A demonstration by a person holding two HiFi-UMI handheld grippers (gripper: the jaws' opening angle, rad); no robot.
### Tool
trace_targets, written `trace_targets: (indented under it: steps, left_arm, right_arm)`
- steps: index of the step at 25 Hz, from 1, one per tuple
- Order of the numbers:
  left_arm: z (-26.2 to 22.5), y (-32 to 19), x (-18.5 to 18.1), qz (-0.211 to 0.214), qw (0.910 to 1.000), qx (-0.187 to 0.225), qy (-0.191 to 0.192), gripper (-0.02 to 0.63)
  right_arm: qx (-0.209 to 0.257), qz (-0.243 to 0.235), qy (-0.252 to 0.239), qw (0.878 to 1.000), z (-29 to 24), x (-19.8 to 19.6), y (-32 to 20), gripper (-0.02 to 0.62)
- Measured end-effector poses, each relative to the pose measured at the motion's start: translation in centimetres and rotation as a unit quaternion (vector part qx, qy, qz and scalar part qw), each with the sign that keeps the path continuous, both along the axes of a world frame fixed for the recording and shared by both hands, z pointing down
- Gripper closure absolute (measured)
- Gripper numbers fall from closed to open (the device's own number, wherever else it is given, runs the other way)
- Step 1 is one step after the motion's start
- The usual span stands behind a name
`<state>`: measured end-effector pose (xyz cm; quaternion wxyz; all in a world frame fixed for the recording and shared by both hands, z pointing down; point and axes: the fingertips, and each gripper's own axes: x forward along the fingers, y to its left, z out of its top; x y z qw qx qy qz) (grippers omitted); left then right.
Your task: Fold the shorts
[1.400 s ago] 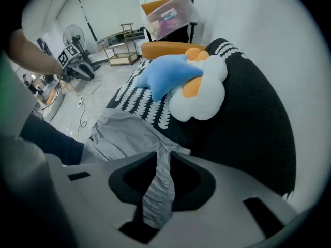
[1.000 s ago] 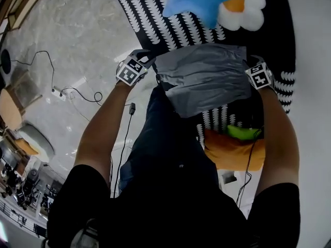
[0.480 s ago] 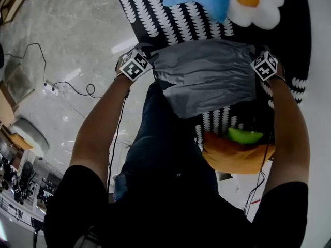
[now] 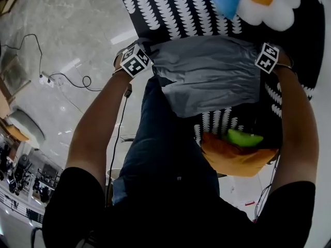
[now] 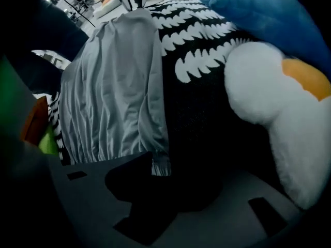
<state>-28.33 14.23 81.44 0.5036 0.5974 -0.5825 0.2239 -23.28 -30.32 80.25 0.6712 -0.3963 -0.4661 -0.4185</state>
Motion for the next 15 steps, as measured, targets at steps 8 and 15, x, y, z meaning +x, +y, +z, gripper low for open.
trace_targets:
  steps: [8,15]
  left_arm:
    - [0.1,0.0,-0.4,0.014,0.9996,-0.008,-0.023,0.561]
    - [-1.5,0.7,-0.5,0.026,0.999,0.002,-0.035,0.578]
  right_arm:
    - [0.014,-0.021,-0.003,1.0,0.8,0.2,-0.7,0.544]
    - [0.02,-0.027,-0.007,0.999,-0.7,0.1,-0.9,0.56]
